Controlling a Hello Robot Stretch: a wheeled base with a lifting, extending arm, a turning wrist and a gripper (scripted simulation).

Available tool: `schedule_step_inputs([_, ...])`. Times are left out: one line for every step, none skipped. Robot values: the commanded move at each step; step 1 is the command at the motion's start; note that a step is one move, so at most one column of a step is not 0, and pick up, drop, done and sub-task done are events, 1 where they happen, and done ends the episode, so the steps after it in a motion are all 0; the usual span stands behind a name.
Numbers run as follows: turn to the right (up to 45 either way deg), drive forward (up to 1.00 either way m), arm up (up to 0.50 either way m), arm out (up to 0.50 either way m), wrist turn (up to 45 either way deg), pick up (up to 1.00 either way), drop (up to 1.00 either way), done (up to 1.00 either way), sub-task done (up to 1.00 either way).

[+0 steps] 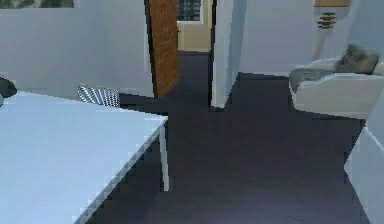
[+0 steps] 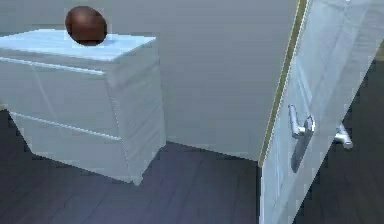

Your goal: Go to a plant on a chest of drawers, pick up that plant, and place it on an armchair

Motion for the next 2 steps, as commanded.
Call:
schedule_step_inputs([45.0,0.0,0.0,0.0,0.0,0.0,0.0,0.0,0.0])
schedule_step_inputs([45.0,0.0,0.0,0.0,0.0,0.0,0.0,0.0,0.0])
